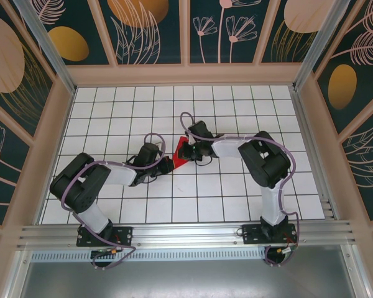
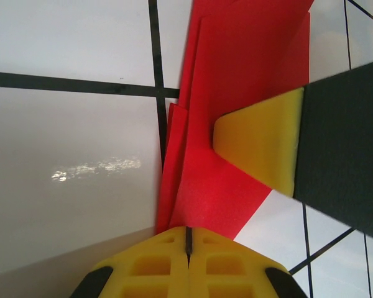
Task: Fold a paper plane with a square sheet of paper (pick it up from the middle)
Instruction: Fourth fold the wing at the center of the table.
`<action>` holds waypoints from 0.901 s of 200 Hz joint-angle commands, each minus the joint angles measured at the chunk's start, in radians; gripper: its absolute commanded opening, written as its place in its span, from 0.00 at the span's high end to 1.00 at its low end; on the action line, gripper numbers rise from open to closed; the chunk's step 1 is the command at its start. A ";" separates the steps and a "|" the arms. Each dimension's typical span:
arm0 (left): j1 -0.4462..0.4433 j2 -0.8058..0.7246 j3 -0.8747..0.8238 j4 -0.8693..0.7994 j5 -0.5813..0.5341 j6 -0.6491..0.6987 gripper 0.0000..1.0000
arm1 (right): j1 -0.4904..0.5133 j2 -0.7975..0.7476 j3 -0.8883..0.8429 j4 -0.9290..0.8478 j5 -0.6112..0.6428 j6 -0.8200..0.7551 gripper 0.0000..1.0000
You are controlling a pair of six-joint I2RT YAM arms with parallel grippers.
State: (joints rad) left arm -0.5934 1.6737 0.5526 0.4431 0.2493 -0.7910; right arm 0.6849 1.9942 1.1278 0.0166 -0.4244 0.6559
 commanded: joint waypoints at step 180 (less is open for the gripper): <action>-0.004 0.034 -0.027 -0.127 -0.021 0.066 1.00 | -0.081 0.026 0.015 -0.113 0.071 0.023 0.98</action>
State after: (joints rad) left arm -0.5949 1.6745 0.5526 0.4423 0.2493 -0.7708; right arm 0.6739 1.9888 1.1244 -0.0456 -0.4908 0.6422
